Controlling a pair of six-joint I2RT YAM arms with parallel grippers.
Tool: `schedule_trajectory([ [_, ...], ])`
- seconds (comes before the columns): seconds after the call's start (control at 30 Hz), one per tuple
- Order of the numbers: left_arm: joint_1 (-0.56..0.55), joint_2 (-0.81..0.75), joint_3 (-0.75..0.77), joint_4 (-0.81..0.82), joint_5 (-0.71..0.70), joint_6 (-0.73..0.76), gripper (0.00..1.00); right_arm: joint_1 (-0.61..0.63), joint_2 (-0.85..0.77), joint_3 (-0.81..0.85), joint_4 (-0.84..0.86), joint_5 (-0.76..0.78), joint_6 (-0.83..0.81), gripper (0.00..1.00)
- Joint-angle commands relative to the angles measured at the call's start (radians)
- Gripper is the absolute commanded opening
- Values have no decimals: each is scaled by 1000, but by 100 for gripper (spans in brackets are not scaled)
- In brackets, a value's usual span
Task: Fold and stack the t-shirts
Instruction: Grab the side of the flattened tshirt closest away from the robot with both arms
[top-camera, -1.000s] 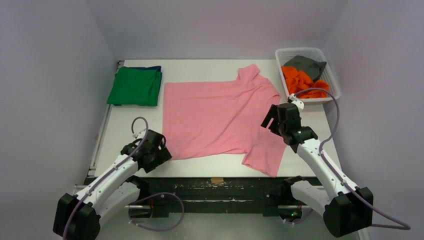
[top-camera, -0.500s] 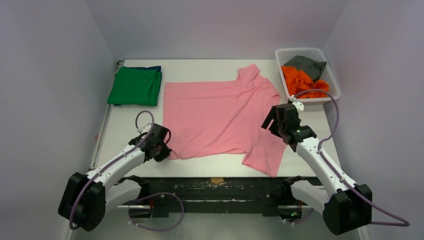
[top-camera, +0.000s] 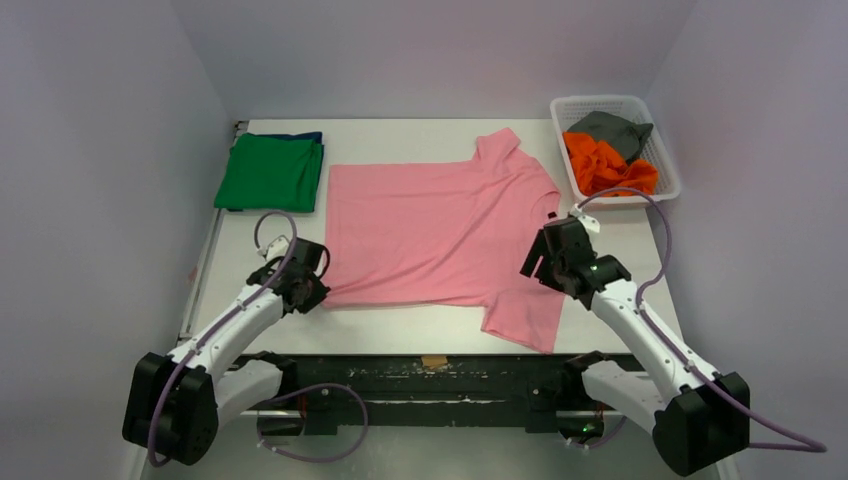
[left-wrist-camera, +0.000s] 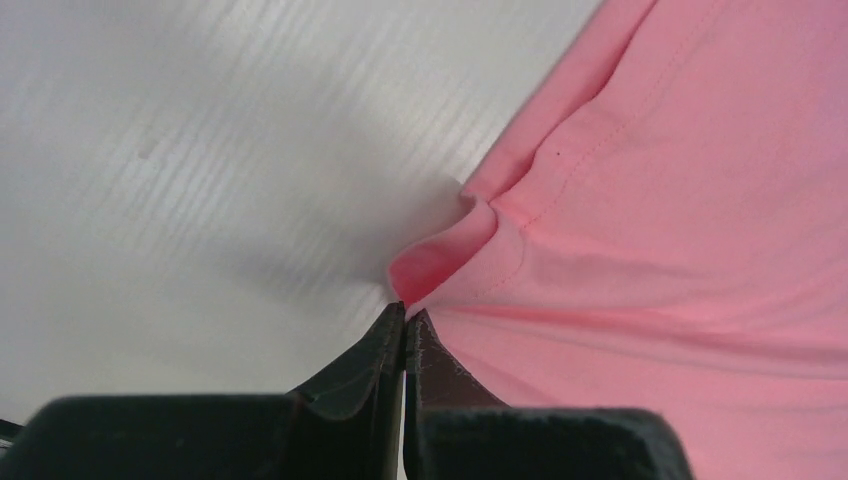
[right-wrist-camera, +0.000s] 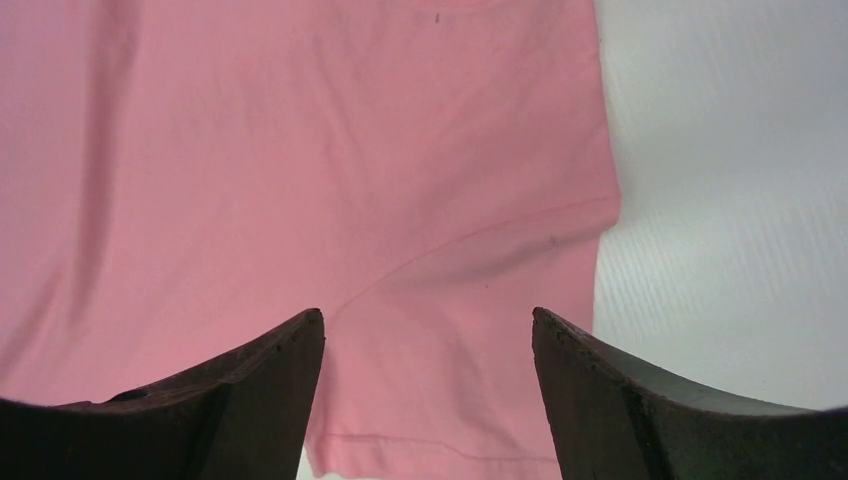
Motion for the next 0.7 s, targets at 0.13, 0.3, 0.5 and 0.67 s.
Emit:
schedule_trajectory([
  [0.13,92,-26,-8,25,28,69,0,297,94,-58,-181,-10,95,70],
  [0.3,92,-25,-17,25,52,62,0,423,66,-116,-254,-39,193,61],
  [0.5,92,-25,-24,31,76,49,0,432,87,-133,-296,-28,201,53],
  [0.67,92,-27,-28,29,81,48,0,431,152,-196,-135,-126,208,53],
])
